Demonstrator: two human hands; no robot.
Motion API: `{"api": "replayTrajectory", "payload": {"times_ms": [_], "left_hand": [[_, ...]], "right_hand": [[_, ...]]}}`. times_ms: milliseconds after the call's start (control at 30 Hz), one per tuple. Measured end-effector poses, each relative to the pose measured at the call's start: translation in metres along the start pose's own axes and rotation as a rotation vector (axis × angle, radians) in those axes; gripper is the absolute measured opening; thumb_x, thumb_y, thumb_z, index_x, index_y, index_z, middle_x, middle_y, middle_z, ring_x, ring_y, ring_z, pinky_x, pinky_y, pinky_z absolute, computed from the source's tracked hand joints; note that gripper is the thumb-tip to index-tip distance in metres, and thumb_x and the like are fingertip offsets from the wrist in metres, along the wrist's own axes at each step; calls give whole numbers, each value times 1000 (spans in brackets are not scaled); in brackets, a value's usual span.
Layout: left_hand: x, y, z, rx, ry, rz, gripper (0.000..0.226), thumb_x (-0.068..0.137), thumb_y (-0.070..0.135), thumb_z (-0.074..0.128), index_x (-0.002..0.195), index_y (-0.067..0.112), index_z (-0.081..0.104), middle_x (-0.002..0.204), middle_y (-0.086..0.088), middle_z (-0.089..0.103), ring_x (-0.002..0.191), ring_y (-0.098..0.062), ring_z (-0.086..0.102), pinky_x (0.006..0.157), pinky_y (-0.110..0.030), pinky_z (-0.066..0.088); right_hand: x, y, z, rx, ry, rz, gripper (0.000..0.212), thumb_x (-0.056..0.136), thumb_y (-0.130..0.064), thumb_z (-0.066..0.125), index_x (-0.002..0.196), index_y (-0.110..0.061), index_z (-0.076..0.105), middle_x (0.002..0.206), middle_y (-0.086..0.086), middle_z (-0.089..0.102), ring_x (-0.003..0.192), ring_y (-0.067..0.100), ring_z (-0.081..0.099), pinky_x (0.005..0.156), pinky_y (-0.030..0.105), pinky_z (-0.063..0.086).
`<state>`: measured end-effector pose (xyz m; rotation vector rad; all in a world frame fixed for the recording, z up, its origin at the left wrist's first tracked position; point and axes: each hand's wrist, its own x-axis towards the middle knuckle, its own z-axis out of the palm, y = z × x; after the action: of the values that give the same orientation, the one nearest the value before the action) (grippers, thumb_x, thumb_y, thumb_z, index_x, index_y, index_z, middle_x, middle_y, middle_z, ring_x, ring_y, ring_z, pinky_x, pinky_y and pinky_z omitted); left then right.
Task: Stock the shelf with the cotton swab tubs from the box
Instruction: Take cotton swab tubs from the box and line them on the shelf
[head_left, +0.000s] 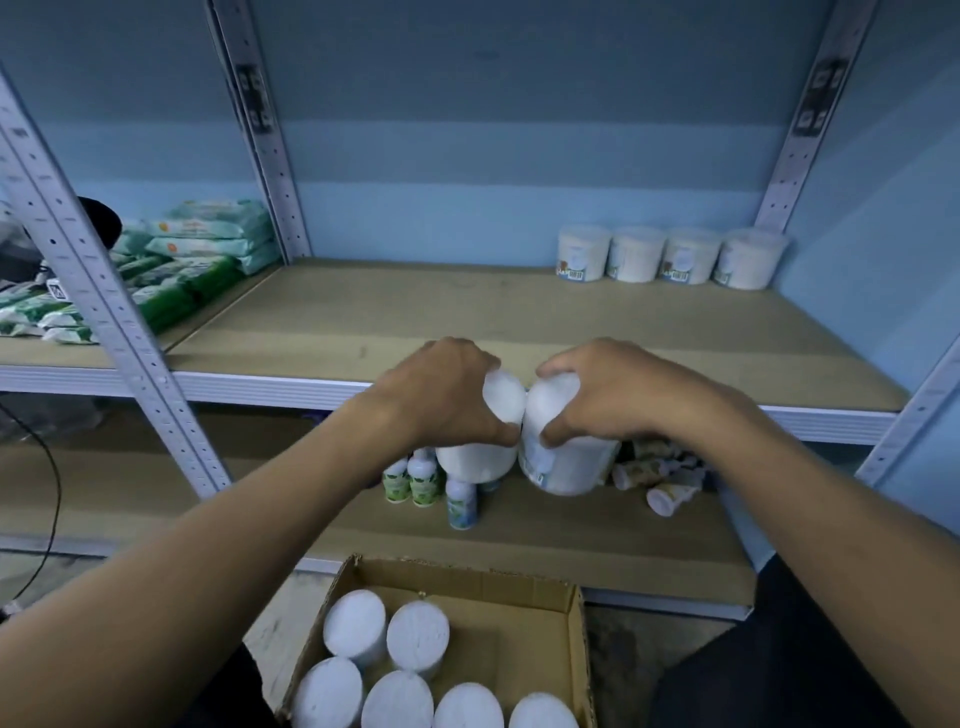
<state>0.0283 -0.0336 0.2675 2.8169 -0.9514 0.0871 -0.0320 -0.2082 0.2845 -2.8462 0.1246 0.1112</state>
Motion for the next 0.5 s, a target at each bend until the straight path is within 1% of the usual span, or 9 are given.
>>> {"api": "replayTrajectory", "payload": {"times_ms": [33,100,200,233,300,367,433,500], "left_hand": [[6,0,-7,-1,10,-5,71,65,58,72,120,14,65,118,-6,67,108,-25,61,90,-36,52],[18,0,-19,-10,24,-15,69,68,57,74,123,16,65,122,-4,66,111,-24,61,90,-36,52],[36,-3,-33,2,23,-32,79,68,61,72,134,21,59,134,1,61,120,-21,57,96,-34,49],[41,-4,-36,12,20,-36,80,67,63,71,135,22,58,135,2,60,121,-20,56,97,-35,49],[52,-6,-43,21,22,-38,78,67,63,71,131,21,60,131,2,62,118,-21,58,96,-37,50],[61,-8,-49,0,27,-45,75,66,62,72,127,21,63,126,2,65,113,-21,60,93,-38,52],[70,-10,-51,-21,20,-47,75,66,60,73,129,21,62,126,2,65,113,-20,60,93,-39,53],[78,-11,-51,-26,11,-46,75,66,59,74,130,21,61,127,2,64,114,-20,60,93,-39,53]], "right_hand": [[3,-1,-9,-19,5,-2,81,68,-44,84,142,-32,53,146,-2,50,128,20,51,97,31,47],[9,-4,-26,-45,10,-2,83,70,-45,84,145,-31,51,148,-3,49,131,20,49,97,32,45],[20,-7,-45,-72,33,-7,83,71,-47,83,145,-30,51,148,-4,50,130,20,50,95,32,45],[24,-8,-50,-81,40,-6,82,71,-48,83,145,-31,51,148,-4,50,130,20,50,93,31,45],[32,-9,-58,-91,58,3,82,70,-49,83,144,-32,51,147,-5,51,129,20,51,91,32,46],[40,-8,-63,-90,75,12,82,69,-49,83,143,-33,51,147,-5,51,129,21,51,93,33,47],[47,-7,-66,-77,78,26,81,69,-49,83,142,-33,53,146,-4,52,128,21,52,96,36,49],[56,-6,-65,-77,81,37,74,68,-49,82,136,-31,58,141,-3,56,123,23,55,96,39,51]]}}
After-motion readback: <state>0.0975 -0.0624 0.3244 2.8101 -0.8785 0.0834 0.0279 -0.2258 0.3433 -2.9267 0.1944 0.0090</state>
